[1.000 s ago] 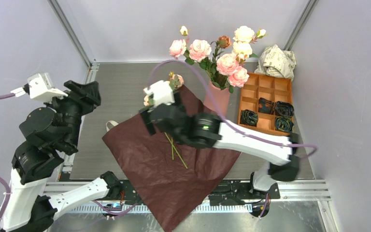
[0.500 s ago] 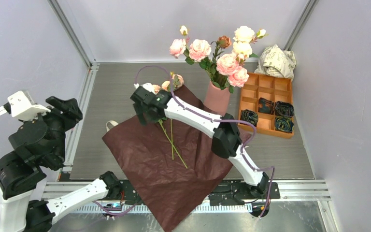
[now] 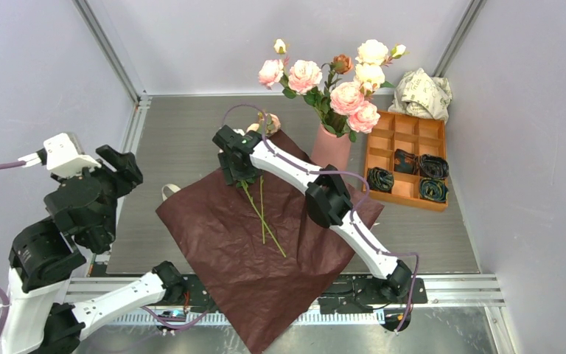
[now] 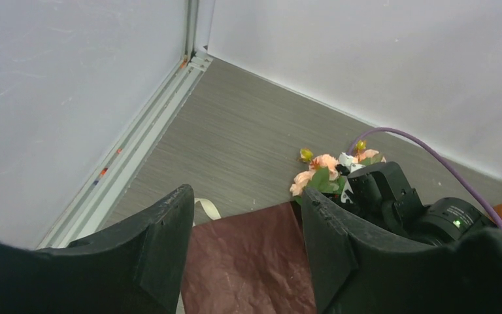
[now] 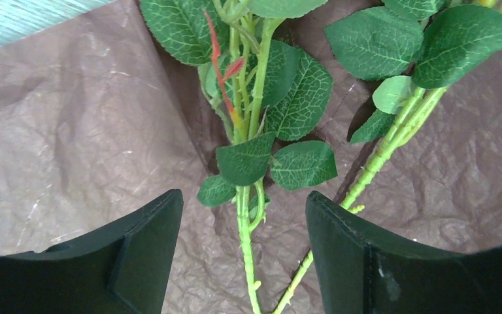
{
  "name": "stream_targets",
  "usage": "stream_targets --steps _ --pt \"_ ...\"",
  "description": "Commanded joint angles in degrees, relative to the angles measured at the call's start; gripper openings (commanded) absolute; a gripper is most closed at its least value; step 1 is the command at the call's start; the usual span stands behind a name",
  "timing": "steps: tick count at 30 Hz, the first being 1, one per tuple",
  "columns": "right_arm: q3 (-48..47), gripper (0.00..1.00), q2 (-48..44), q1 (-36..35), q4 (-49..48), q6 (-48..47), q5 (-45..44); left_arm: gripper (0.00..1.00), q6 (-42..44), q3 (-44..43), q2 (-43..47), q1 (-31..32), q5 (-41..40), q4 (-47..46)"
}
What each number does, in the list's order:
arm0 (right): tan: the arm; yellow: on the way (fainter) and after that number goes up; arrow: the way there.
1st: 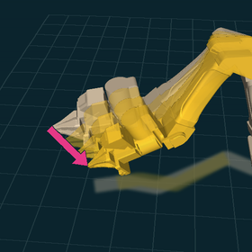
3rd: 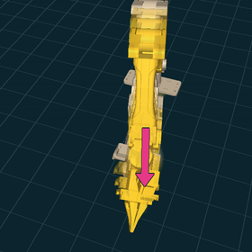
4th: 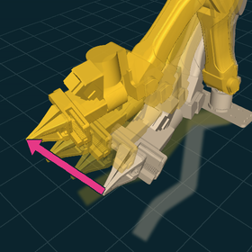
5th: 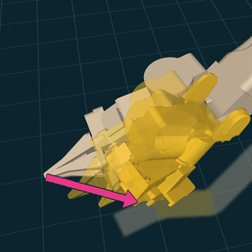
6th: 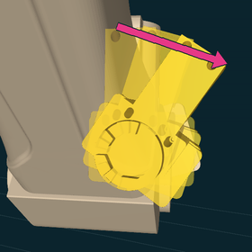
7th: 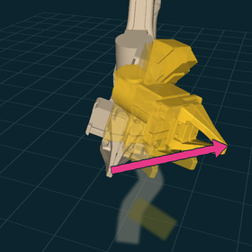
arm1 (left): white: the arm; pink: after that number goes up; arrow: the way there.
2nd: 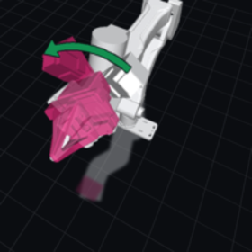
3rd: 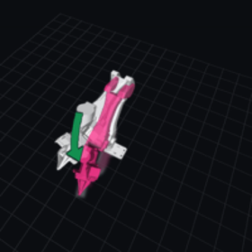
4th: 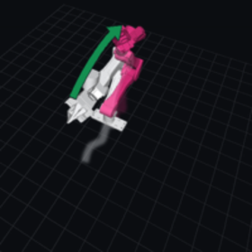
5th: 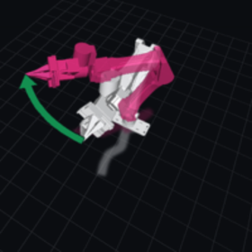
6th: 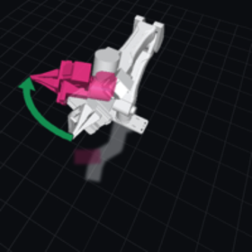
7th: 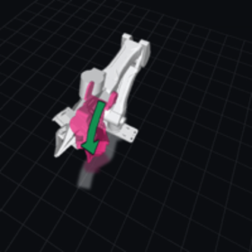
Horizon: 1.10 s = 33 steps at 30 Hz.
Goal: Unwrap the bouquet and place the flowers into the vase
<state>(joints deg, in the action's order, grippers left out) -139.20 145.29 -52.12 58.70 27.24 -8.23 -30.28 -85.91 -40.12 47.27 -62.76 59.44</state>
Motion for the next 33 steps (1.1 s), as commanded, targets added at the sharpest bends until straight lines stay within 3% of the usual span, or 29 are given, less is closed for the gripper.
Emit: stream_targets --steps 1,6,14,21,33 --pt "-0.97 0.73 0.37 0.02 -2.23 -0.73 1.1 0.62 -1.1 1.63 -1.19 0.21 0.89 -1.46" --pt "-0.12 0.64 1.72 0.48 -3.61 -1.13 0.83 0.63 -1.07 2.24 -1.2 0.2 1.41 -1.71" --pt "-0.19 0.4 4.56 0.69 -4.14 -1.32 0.57 0.63 -1.18 2.95 -0.71 0.2 1.22 -1.06" --pt "0.83 0.02 2.24 0.66 -4.67 0.16 -0.46 0.63 -3.79 3.98 0.43 0.2 2.85 1.86" --pt "8.19 0.01 -19.43 0.32 -7.31 -2.2 -1.01 0.63 -5.49 4.08 3.51 0.2 3.35 4.54"
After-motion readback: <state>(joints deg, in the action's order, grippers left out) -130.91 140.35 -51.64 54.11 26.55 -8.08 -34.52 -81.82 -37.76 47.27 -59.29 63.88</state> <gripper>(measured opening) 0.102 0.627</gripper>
